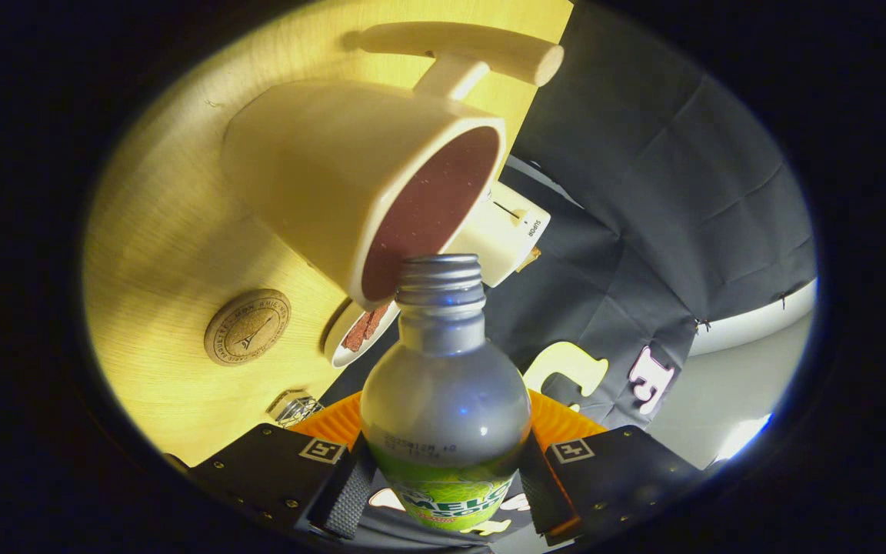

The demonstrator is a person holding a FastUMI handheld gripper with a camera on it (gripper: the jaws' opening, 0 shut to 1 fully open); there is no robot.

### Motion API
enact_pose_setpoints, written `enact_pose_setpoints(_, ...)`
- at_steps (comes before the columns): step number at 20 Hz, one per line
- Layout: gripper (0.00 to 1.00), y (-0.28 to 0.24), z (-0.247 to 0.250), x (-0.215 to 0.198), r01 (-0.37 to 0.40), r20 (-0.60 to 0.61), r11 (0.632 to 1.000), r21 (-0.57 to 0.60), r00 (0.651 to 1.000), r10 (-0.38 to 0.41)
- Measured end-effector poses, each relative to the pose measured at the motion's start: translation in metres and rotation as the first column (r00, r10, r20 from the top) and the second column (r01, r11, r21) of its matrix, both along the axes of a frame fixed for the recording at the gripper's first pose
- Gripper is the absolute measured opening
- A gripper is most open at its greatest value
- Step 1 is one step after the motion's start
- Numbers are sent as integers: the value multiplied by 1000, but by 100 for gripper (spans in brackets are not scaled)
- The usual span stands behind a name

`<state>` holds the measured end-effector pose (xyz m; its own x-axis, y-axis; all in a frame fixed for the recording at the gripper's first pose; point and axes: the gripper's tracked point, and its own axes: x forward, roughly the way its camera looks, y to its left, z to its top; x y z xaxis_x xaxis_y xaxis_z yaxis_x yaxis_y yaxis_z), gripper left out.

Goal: Take the bottle from table, then pour the juice into the cup, finally place the bottle on the coaster

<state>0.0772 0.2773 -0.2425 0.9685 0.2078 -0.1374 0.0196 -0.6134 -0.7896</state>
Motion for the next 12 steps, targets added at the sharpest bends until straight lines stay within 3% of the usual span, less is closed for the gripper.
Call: enact_pose_setpoints(12, 81, -15, -10, -5, 75, -100, 983, 166, 993, -59)
